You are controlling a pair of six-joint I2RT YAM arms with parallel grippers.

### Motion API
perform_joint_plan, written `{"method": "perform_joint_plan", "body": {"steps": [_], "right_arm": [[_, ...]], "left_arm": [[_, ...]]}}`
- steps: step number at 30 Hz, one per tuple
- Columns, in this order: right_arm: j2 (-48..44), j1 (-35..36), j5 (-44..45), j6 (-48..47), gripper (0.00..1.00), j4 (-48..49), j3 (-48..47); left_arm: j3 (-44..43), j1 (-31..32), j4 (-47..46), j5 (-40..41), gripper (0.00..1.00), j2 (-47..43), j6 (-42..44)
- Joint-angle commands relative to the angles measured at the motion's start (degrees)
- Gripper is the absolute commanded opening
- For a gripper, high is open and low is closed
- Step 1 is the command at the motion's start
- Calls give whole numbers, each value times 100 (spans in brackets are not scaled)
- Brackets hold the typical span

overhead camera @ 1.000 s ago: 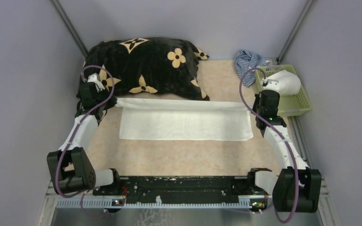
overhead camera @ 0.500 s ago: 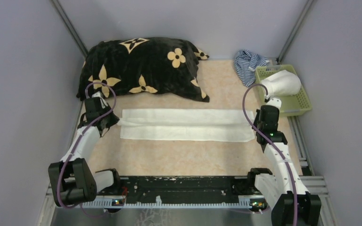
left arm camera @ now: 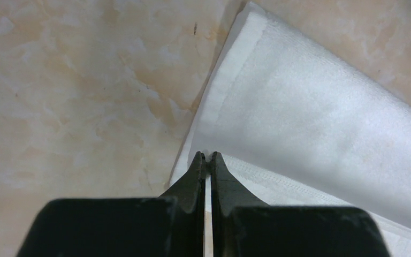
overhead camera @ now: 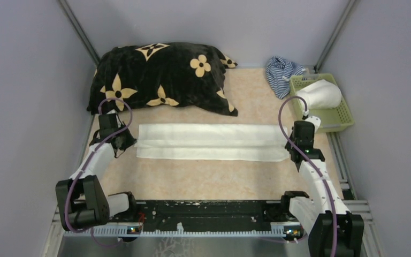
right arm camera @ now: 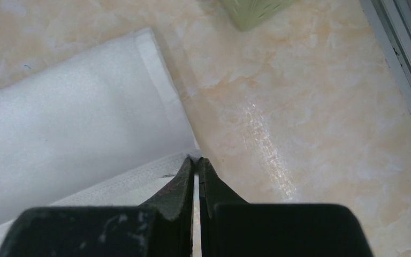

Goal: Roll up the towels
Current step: Fold the towel at the center of the board.

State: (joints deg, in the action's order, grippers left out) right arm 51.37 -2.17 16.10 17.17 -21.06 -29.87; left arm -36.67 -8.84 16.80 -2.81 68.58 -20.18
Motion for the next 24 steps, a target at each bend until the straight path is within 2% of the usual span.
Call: {"method": "perform_joint_plan", "body": {"steps": [1,3,6,8,9,12,13,21,24], "right_arm": [[-15,-150,456,187,3,28,-75],[-61,-148,406,182,7,33,-53],[-138,-144,293,180,24,-8,-75],[-210,-149,237,195,33,-103,-130],[-252,-149,234,221,35,-164,-168],[-409,-148,250,290,38,-339,-273],[-451,-145,251,295,39,-390,-312],[-301,-143,-496,323,43,-921,-877],[-40,-146,-877,420,43,-1116,-1085]], "left_arm": [[-17,-91,22,82,1,172,-71],[-47,-92,42,12,5,222,-58],[-84,-91,66,-151,12,198,-70],[-86,-91,105,-207,19,125,-102],[-86,-97,131,-215,27,76,-122],[-118,-94,297,-229,44,-81,-167],[-152,-92,384,-259,46,-146,-176],[-372,-92,972,-220,57,-816,-69],[-459,-91,1034,-475,58,-856,-46]]}}
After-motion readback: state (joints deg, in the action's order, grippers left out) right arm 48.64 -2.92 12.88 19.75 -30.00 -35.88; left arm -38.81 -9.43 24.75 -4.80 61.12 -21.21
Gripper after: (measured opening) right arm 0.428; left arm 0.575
